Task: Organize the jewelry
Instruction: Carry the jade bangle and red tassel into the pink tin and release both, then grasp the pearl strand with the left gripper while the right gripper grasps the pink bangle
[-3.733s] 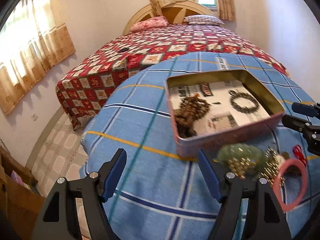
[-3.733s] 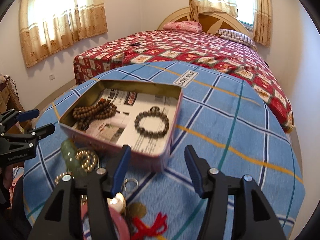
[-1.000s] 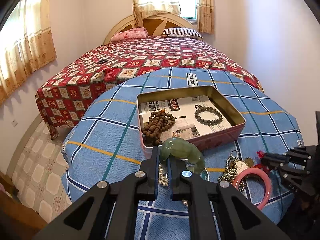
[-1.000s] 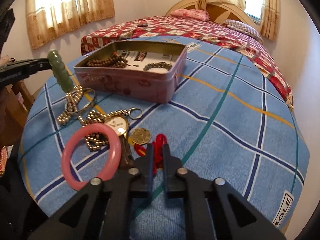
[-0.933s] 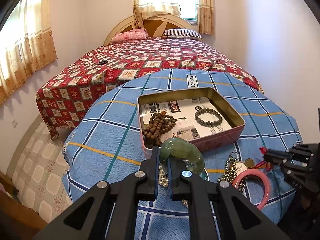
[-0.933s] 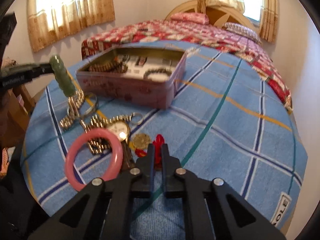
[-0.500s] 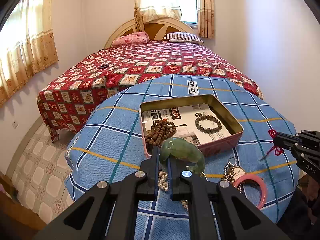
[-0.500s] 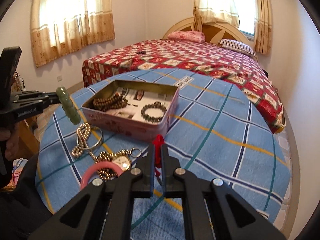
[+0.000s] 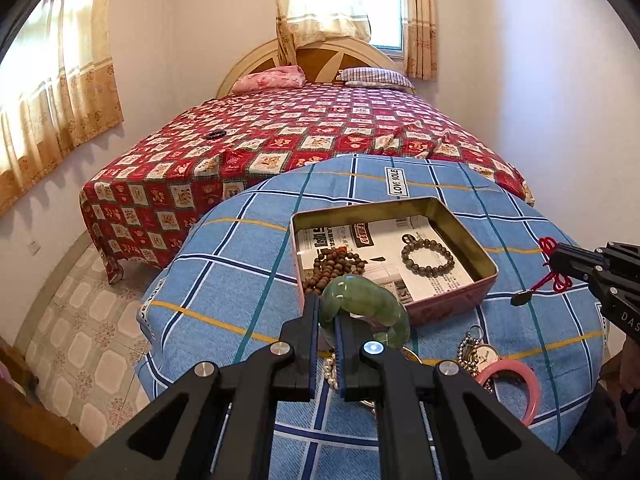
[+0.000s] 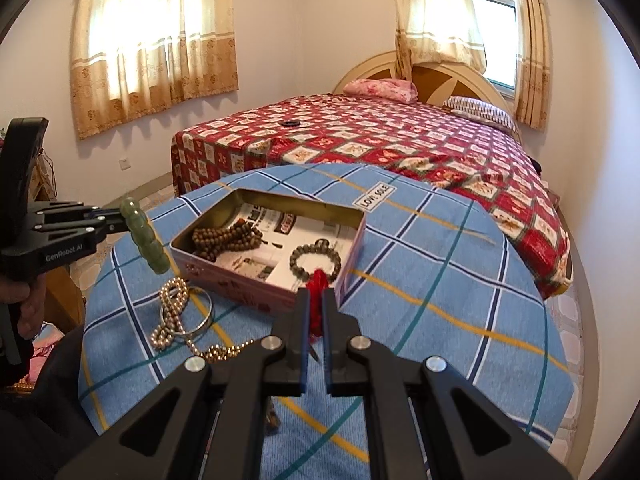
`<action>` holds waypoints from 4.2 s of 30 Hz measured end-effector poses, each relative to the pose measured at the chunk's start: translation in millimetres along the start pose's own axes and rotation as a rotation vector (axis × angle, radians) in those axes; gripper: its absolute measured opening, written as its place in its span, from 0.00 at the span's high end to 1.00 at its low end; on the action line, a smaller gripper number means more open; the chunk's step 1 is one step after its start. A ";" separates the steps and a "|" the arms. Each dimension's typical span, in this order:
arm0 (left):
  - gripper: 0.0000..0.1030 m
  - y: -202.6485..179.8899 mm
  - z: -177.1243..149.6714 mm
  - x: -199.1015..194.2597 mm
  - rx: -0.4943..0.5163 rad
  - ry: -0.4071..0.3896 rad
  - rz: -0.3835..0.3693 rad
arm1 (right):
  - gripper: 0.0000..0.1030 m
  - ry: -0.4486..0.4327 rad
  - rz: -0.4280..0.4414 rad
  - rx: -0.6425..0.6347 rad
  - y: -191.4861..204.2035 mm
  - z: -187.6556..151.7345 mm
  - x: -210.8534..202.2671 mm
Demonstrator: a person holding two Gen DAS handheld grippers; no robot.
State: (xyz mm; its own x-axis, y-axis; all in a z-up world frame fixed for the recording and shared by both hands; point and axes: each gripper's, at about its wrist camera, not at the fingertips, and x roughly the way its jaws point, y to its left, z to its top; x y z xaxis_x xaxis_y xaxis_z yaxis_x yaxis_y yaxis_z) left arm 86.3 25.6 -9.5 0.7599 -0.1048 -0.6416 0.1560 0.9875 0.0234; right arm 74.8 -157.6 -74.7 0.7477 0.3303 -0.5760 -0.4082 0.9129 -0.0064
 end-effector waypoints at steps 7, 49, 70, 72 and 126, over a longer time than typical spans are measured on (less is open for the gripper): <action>0.94 5.6 9.9 3.0 -0.010 -0.014 0.022 | 0.93 -0.013 0.005 -0.015 3.2 10.6 4.3; 0.94 12.2 52.4 66.6 -0.001 0.022 0.072 | 0.93 -0.005 0.024 -0.036 8.2 65.3 65.4; 0.94 2.4 37.6 98.8 0.021 0.093 0.070 | 0.93 0.081 0.012 -0.036 8.3 46.2 96.2; 0.94 1.5 36.5 100.0 0.024 0.096 0.068 | 0.93 0.084 0.012 -0.035 8.3 45.4 97.4; 0.29 -3.0 -44.1 51.1 0.046 0.158 0.157 | 0.37 0.136 -0.040 0.014 13.2 -40.3 25.5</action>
State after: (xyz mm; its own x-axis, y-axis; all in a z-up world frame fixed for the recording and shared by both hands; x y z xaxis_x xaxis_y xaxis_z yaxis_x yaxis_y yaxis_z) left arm 96.8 22.5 -76.1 0.6694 0.0727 -0.7393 0.0749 0.9835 0.1645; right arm 67.4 -146.7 -122.4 0.6850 0.2593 -0.6808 -0.3717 0.9281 -0.0205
